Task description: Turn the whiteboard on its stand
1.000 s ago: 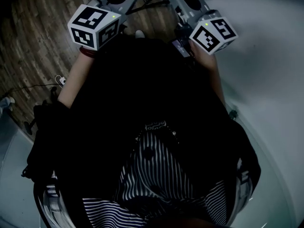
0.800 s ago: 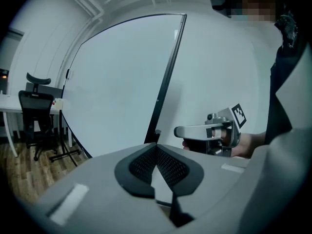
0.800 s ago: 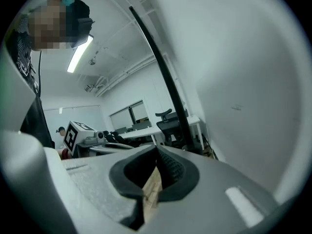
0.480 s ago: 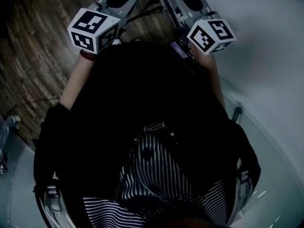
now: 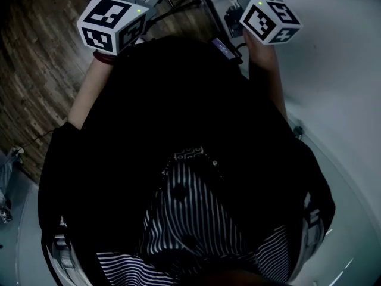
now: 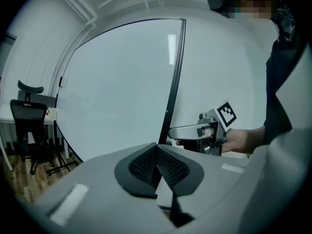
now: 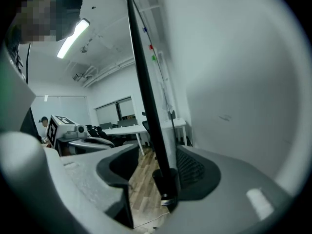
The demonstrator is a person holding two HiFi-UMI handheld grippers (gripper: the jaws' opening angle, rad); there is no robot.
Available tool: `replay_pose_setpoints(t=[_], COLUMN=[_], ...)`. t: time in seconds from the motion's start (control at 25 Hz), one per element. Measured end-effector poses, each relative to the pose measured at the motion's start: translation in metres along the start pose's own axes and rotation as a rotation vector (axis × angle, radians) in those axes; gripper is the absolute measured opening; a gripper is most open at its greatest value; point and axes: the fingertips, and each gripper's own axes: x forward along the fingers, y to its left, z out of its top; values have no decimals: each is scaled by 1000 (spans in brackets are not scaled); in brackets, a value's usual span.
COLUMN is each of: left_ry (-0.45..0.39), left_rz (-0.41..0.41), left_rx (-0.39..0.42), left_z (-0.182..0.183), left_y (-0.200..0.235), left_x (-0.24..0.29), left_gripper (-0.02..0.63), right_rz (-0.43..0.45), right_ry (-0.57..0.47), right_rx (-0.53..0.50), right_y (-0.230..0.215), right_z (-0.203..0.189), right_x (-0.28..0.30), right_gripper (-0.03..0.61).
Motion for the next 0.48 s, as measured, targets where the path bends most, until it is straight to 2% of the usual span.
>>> replay_pose_setpoints(t=[0.24,0.36,0.48], left_ry=[-17,-21,-7], left_rz=[19,28,42], left_rx=[8,4,-12], left_z=[41,42,29], left_y=[-52,-42,-20], left_x=[19,19,10], left_gripper=[2,2,2], right_rz=[9,16,7], right_ry=[-6,-13,30], right_rx=[-78,-89,-135], right_y=[-20,-20,-13], right_z=[46,54,42], right_x=[-51,-34,-7], right_gripper=[233,258,261])
